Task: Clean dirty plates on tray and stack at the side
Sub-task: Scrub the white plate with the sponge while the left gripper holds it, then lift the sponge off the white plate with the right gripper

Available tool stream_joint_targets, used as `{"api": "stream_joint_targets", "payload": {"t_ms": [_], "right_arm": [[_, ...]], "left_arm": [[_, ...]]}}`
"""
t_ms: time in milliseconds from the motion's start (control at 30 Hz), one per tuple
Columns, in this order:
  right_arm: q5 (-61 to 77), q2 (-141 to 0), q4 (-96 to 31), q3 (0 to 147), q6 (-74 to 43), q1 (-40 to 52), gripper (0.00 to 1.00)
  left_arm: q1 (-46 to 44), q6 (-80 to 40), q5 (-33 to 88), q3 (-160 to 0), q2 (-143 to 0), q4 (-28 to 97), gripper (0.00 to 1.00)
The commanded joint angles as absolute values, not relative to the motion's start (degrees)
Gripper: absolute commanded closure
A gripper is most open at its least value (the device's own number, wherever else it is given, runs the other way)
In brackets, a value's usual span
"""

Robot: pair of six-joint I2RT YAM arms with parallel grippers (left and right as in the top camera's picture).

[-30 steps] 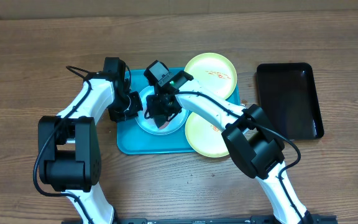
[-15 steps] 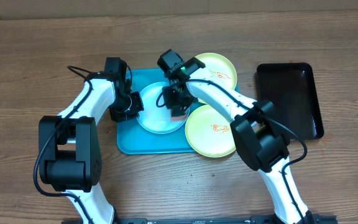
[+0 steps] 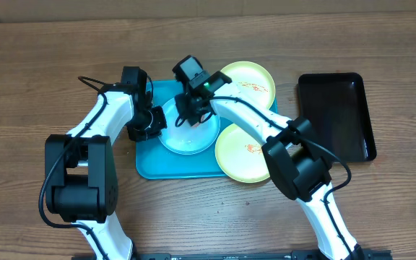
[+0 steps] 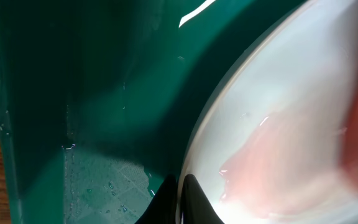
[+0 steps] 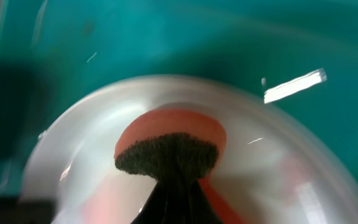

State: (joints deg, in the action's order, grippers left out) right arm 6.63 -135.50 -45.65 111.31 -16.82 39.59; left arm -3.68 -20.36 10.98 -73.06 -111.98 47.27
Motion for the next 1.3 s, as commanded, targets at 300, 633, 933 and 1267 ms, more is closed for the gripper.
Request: {"api": "stream_joint_targets", "payload": {"t_ms": [300,633,933,1267], "right_arm": [[9.1,-136.1,-61.2,112.7,-14.5,42.1,0.96],[1.7,-136.1,-75.5,133.6,-16.5,38.2,0.96],[3.0,-136.1,-91.4,152.7,-18.5,30.8,0.96],[8.6,-136.1,-97.1,154.6,-17.3,23.9,0.96]], "left_arm": [[-3.8,-19.3,10.5,-72.5,-113.3,46.5,0.96],[-3.8,-19.3,10.1,-72.5,-113.3,46.0,0.96],[-3.8,-19.4,10.1,-72.5,-113.3,45.1,0.66],[-3.8,-20.9,10.1,-70.1,-113.3,39.0,0.96]]}}
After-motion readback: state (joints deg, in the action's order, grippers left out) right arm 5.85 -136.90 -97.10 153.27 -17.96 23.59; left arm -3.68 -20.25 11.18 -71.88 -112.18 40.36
